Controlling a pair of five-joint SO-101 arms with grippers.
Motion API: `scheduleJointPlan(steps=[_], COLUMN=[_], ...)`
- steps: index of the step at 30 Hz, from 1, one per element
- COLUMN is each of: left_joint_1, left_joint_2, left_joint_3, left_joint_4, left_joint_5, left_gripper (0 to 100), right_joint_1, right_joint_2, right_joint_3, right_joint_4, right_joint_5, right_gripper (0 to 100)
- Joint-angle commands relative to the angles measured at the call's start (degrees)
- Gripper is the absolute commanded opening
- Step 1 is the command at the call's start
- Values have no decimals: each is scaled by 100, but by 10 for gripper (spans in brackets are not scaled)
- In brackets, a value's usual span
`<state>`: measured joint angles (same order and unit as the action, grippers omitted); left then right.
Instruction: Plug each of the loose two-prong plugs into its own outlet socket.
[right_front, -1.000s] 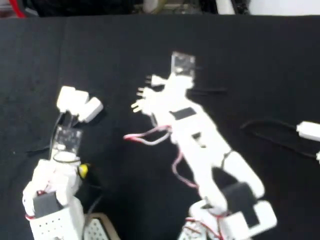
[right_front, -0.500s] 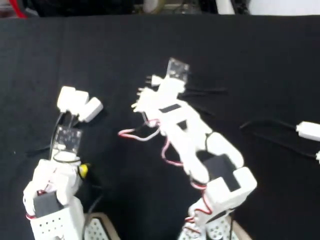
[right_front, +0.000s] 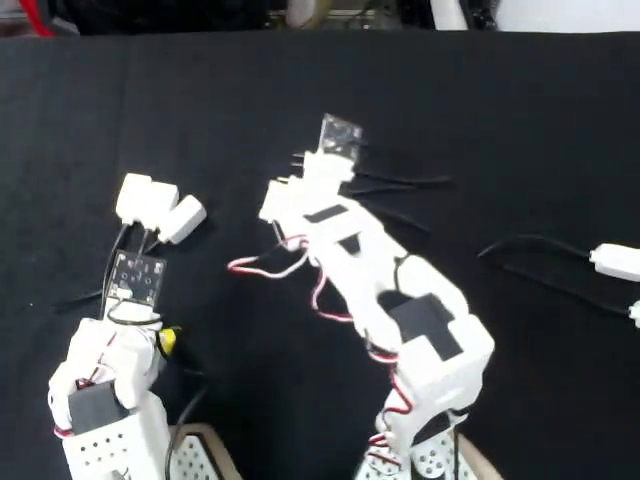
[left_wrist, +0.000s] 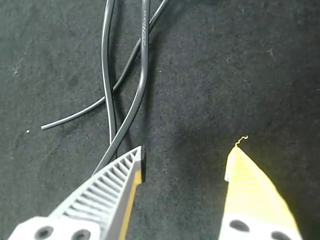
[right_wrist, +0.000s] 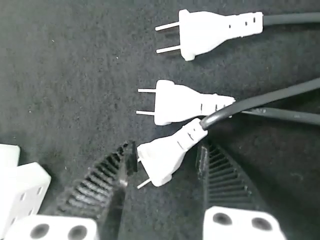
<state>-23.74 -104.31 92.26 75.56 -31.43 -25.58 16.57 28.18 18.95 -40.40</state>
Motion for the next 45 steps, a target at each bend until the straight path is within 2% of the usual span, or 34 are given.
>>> scheduleJointPlan(steps=[1, 8, 13, 20, 23, 30, 35, 40, 45], left_joint_1=[-40, -40, -40, -40, -40, -31, -31, -13, 646], left_joint_2=[0, 0, 0, 0, 0, 0, 0, 0, 0], left_joint_3=[-84, -84, -84, -84, -84, -84, -84, -40, -154], left_joint_4=[26, 26, 26, 26, 26, 26, 9, -325, -730], left_joint_5=[-18, -26, -26, -26, -26, -35, -35, 53, 1160], left_gripper=[267, 267, 267, 267, 267, 267, 267, 267, 267], right_joint_1=[18, 26, 26, 35, 35, 44, 18, 0, -352], right_joint_2=[48, 75, 84, 57, 48, -154, -945, -2431, -4549], right_joint_3=[-567, -567, -593, -576, -576, -778, -330, 629, 2026], right_joint_4=[510, 589, 589, 589, 598, 1459, 1495, 1530, 1512], right_joint_5=[-70, -70, -44, -44, -35, 35, 536, 1204, 1688], right_gripper=[191, 181, 15, 38, 10, 11, 11, 11, 11])
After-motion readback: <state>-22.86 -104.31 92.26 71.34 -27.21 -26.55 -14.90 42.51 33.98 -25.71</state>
